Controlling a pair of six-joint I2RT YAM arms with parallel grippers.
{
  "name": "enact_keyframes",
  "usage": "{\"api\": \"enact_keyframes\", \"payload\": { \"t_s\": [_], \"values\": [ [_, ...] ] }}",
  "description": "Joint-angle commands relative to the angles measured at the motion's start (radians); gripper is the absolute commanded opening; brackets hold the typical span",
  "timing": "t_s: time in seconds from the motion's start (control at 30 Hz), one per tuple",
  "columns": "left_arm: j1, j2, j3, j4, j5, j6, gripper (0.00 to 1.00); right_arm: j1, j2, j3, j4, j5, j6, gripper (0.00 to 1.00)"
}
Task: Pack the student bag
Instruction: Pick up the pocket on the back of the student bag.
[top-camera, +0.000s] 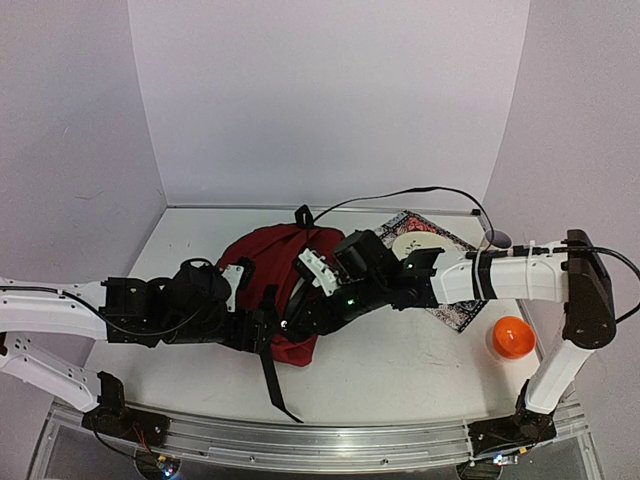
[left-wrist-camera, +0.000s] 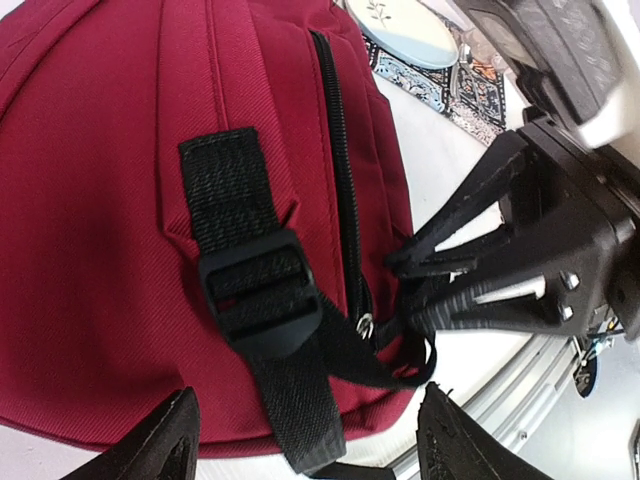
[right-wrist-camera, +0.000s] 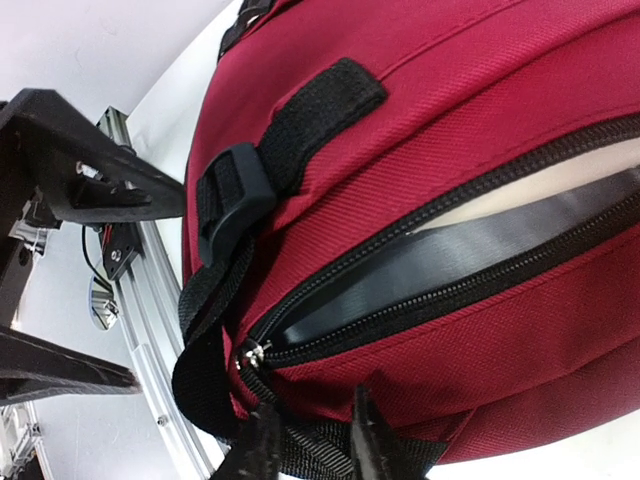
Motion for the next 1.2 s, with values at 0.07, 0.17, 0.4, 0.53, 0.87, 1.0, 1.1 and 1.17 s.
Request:
{"api": "enact_keyframes", "payload": {
  "t_s": [0.07,0.17,0.4,0.53,0.87,1.0,1.1,1.17],
  "values": [
    [-0.005,0.054,0.068,-0.005,-0.032,-0.022,0.77,0.021,-0.003,0.034,-0.026,-0.044,-0.046,0.32],
    [-0.004,0.067,0.072,-0.004,-0.033,-0.021,0.77,0.026,0.007,0.034,-0.034,-0.047,-0.054,0.33],
    [-0.004,0.097,0.046,-0.004,-0.033,-0.034,0.69,0.031,0.015,0.033,-0.055,-0.019,-0.078,0.27],
    [-0.005,0.116,0.025,-0.006,-0.029,-0.044,0.62,0.031,0.011,0.044,-0.062,0.004,-0.094,0.15],
    [-0.004,0.156,-0.019,-0.006,-0.026,-0.051,0.55,0.016,-0.028,0.101,-0.101,0.139,-0.134,0.0],
    [-0.005,0.157,-0.027,-0.007,-0.023,-0.046,0.55,-0.006,-0.035,0.11,-0.121,0.162,-0.148,0.0],
    [-0.005,0.156,-0.033,-0.006,-0.021,-0.043,0.55,-0.009,-0.034,0.115,-0.133,0.172,-0.164,0.0],
    [-0.005,0.156,-0.038,-0.006,-0.019,-0.039,0.54,-0.022,-0.036,0.107,-0.135,0.219,-0.166,0.0]
  ]
}}
